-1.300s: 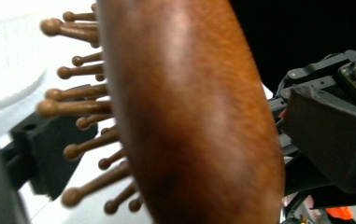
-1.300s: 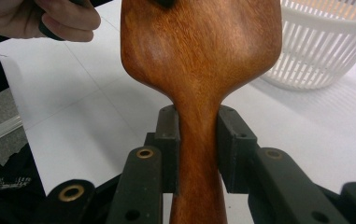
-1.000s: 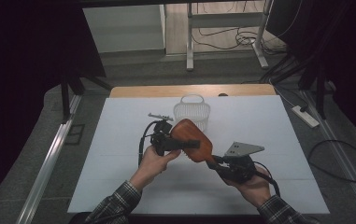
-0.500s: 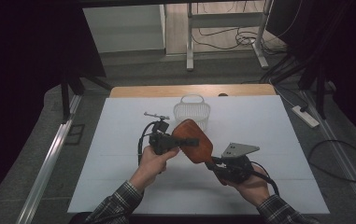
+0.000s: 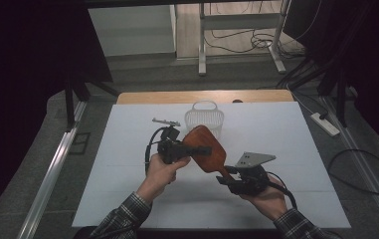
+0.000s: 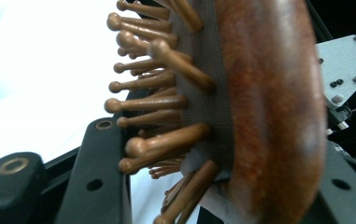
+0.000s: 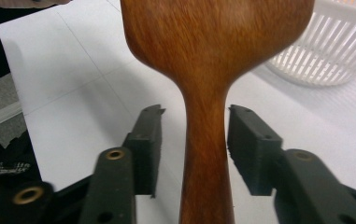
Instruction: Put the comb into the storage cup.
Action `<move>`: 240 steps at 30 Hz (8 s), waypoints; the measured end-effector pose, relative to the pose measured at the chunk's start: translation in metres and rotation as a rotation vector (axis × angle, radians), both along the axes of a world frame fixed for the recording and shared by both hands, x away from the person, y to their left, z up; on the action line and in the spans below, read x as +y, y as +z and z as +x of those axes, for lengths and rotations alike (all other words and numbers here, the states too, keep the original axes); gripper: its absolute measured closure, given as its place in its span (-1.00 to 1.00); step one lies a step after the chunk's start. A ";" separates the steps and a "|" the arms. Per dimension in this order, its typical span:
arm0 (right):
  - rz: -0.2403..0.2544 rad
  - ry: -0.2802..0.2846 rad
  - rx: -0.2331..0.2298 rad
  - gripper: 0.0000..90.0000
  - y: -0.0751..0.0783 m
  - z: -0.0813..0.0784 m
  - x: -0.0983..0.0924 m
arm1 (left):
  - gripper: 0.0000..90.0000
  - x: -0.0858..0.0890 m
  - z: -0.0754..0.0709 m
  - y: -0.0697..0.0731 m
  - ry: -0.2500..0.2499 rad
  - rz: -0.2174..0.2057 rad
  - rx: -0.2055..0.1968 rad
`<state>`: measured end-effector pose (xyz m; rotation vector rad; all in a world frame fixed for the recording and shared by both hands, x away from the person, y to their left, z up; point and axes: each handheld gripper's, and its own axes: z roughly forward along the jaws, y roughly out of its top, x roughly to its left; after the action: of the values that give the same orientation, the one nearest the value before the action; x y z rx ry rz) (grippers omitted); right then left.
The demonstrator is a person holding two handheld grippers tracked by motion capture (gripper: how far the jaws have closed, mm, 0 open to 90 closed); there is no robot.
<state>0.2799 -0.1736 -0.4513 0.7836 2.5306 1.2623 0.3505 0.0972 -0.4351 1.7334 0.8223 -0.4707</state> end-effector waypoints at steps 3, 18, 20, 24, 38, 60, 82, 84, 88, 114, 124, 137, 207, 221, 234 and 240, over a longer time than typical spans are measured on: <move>-0.001 -0.004 0.025 0.01 -0.001 0.002 0.000 | 0.22 0.001 0.000 0.002 0.008 0.013 -0.015; -0.016 -0.014 0.066 -0.46 0.000 0.005 -0.005 | 0.21 0.007 -0.002 0.010 0.043 0.065 -0.078; -0.011 -0.012 0.063 -0.51 0.000 0.005 -0.007 | 0.21 0.008 -0.001 0.011 0.048 0.067 -0.082; 0.001 -0.021 0.071 -0.59 0.001 0.006 -0.011 | 0.21 0.009 -0.001 0.013 0.056 0.071 -0.092; -0.083 -0.030 0.098 -0.96 -0.002 0.006 -0.020 | 0.21 0.019 0.002 0.021 0.092 0.094 -0.122; -0.053 -0.106 0.106 -1.00 0.001 0.004 -0.059 | 0.20 0.033 0.016 0.033 0.141 0.123 -0.140; -0.077 -0.211 0.117 -1.00 -0.002 -0.008 -0.097 | 0.20 0.050 0.036 0.046 0.211 0.130 -0.142; -0.081 -0.222 0.114 -1.00 -0.002 -0.009 -0.100 | 0.20 0.052 0.038 0.048 0.219 0.126 -0.140; -0.097 -0.248 0.112 -1.00 -0.003 -0.012 -0.107 | 0.20 0.054 0.042 0.052 0.234 0.131 -0.141; -0.130 -0.380 0.167 -1.00 -0.005 -0.029 -0.139 | 0.20 0.061 0.075 0.077 0.342 0.132 -0.159; -0.129 -0.401 0.158 -1.00 -0.002 -0.035 -0.143 | 0.20 0.062 0.088 0.080 0.396 0.137 -0.167; -0.115 -0.413 0.160 -1.00 -0.001 -0.038 -0.145 | 0.20 0.051 0.102 0.074 0.427 0.149 -0.166; -0.152 -0.412 0.191 -1.00 -0.003 -0.035 -0.142 | 0.02 0.023 0.110 -0.012 0.513 0.216 -0.067; -0.156 -0.414 0.185 -1.00 -0.003 -0.036 -0.142 | -0.10 0.023 0.108 -0.016 0.531 0.257 -0.102; -0.162 -0.413 0.184 -1.00 -0.004 -0.036 -0.141 | -0.15 0.022 0.108 -0.016 0.523 0.292 -0.121; -0.165 -0.410 0.185 -1.00 -0.004 -0.036 -0.141 | -0.17 0.023 0.108 -0.015 0.515 0.313 -0.137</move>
<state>0.2443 -0.3148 -0.4548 1.3447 2.3925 0.8715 0.4583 0.1198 -0.4503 1.7231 1.2411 0.1291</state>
